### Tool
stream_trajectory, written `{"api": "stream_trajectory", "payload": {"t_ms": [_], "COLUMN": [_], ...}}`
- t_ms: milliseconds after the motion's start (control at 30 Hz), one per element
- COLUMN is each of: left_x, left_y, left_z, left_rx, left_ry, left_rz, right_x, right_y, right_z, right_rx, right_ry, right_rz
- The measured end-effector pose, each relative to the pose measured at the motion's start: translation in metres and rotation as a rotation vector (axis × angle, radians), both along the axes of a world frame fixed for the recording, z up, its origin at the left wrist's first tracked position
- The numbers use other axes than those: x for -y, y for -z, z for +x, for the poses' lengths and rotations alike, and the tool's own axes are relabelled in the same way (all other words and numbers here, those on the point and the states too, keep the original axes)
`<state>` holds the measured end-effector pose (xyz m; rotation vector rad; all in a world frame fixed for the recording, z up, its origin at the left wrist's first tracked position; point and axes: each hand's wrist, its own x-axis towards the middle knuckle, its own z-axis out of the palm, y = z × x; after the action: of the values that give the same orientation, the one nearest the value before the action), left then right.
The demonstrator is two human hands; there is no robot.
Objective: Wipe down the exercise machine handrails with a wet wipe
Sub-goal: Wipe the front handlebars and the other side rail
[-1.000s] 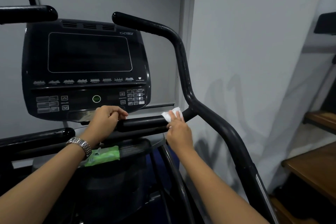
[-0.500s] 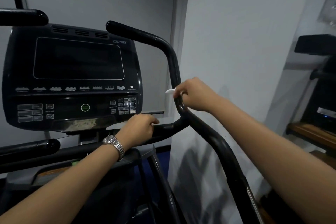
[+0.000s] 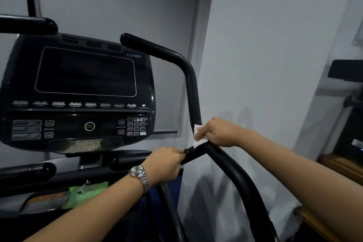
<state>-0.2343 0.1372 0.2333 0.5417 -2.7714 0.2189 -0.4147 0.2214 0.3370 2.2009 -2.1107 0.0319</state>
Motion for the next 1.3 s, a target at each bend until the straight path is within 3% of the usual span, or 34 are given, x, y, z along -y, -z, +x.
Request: {"api": "stream_trajectory", "payload": {"t_ms": [100,267,400,500,700,900,1100,1300], "left_x": [0.002,0.004,0.011,0.011,0.007,0.007,0.007,0.008], "left_y": [0.001,-0.002,-0.005,-0.009,-0.011,-0.009,-0.011,-0.012], "left_z": [-0.002,0.000,-0.002,-0.003,-0.004,-0.005,-0.007,-0.007], "left_rx": [0.008,-0.006,0.008,-0.007,-0.016,-0.008,0.014,0.009], "left_ry": [-0.010,-0.010,-0.046,-0.066,-0.101,-0.118,-0.127,-0.105], "left_rz": [-0.012,0.015,0.030,0.073,0.084,0.087,0.068,0.096], "right_x": [0.012,0.009,0.011,0.005,0.004,-0.004,0.022,0.011], "right_y": [0.010,-0.008,-0.006,0.011,0.016,0.036,0.039,0.041], "right_z": [0.005,-0.001,-0.001,-0.003,-0.015,-0.038,-0.029,-0.038], "right_rx": [-0.123,0.014,-0.077,0.077,0.257,0.595,0.697,0.833], "right_ry": [-0.019,-0.033,0.009,-0.034,0.041,0.092,0.127,0.121], "right_rz": [0.060,0.063,0.022,0.121,-0.142,-0.130,-0.228,-0.160]}}
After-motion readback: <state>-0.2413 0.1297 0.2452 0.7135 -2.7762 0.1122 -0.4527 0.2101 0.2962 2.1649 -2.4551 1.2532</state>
